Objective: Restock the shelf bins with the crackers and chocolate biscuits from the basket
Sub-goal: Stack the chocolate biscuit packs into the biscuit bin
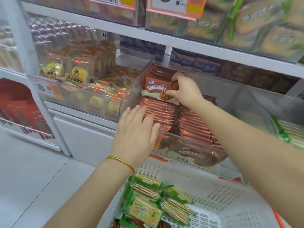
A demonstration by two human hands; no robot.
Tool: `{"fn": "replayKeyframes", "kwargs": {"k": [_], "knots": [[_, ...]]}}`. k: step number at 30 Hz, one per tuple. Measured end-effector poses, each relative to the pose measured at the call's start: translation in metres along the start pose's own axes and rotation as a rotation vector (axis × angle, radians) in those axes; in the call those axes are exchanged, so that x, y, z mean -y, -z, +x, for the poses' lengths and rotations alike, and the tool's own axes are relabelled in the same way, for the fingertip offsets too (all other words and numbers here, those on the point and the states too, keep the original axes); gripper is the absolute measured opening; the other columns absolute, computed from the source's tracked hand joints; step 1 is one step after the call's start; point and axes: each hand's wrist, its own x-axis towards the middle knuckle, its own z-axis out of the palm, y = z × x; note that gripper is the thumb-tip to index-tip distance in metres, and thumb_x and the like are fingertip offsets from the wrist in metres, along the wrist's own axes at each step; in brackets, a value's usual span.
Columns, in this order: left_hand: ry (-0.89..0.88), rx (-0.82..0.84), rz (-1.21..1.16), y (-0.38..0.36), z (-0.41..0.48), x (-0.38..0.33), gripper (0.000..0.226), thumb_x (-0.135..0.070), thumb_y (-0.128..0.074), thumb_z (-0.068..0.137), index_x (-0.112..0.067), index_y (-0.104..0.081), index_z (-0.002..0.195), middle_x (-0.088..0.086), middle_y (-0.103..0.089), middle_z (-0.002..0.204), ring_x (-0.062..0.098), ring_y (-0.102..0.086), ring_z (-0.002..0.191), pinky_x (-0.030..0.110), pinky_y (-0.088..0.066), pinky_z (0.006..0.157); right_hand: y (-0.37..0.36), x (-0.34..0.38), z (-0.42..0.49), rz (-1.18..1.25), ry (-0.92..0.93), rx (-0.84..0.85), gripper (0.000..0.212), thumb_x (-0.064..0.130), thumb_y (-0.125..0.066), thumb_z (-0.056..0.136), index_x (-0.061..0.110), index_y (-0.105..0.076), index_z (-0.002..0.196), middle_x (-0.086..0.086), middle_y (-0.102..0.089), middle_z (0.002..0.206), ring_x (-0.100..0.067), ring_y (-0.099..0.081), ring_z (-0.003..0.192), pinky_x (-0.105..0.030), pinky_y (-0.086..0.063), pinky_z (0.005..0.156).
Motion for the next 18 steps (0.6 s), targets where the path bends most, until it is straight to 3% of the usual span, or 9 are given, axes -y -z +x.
{"fn": "replayKeyframes", "kwargs": {"k": [5, 11, 15, 18], "knots": [[-0.003, -0.014, 0.024, -0.001, 0.000, -0.001, 0.055, -0.040, -0.023, 0.093, -0.011, -0.068, 0.104, 0.014, -0.060, 0.126, 0.030, -0.049, 0.125, 0.036, -0.013, 0.110, -0.011, 0.007, -0.016, -0.267, -0.009, -0.152, 0.048, 0.037, -0.067, 0.086, 0.015, -0.044, 0.122, -0.011, -0.048, 0.126, -0.034, -0.060, 0.098, -0.036, -0.043, 0.070], [-0.012, -0.024, 0.003, 0.000, 0.000, -0.001, 0.059, -0.042, -0.020, 0.092, -0.010, -0.067, 0.108, 0.013, -0.058, 0.129, 0.029, -0.046, 0.128, 0.033, -0.008, 0.112, -0.015, 0.013, -0.017, -0.322, -0.036, -0.148, 0.051, 0.040, -0.065, 0.086, 0.015, -0.044, 0.125, -0.013, -0.041, 0.130, -0.036, -0.059, 0.096, -0.034, -0.039, 0.064], [-0.017, -0.040, -0.023, 0.003, -0.002, -0.001, 0.056, -0.041, -0.021, 0.093, -0.011, -0.064, 0.112, 0.010, -0.058, 0.128, 0.026, -0.043, 0.130, 0.035, -0.007, 0.115, 0.005, 0.011, -0.024, -0.270, -0.046, -0.149, 0.056, 0.043, -0.064, 0.086, 0.013, -0.042, 0.127, -0.013, -0.042, 0.130, -0.035, -0.057, 0.103, -0.039, -0.046, 0.072], [-0.155, -0.126, -0.015, 0.009, -0.006, -0.010, 0.042, -0.031, -0.034, 0.094, -0.006, -0.065, 0.109, 0.011, -0.062, 0.120, 0.027, -0.050, 0.124, 0.044, -0.017, 0.116, 0.038, 0.008, -0.054, -0.092, -0.025, -0.221, 0.037, 0.032, -0.060, 0.091, 0.016, -0.045, 0.120, -0.006, -0.046, 0.121, -0.025, -0.057, 0.089, -0.032, -0.039, 0.067]]}}
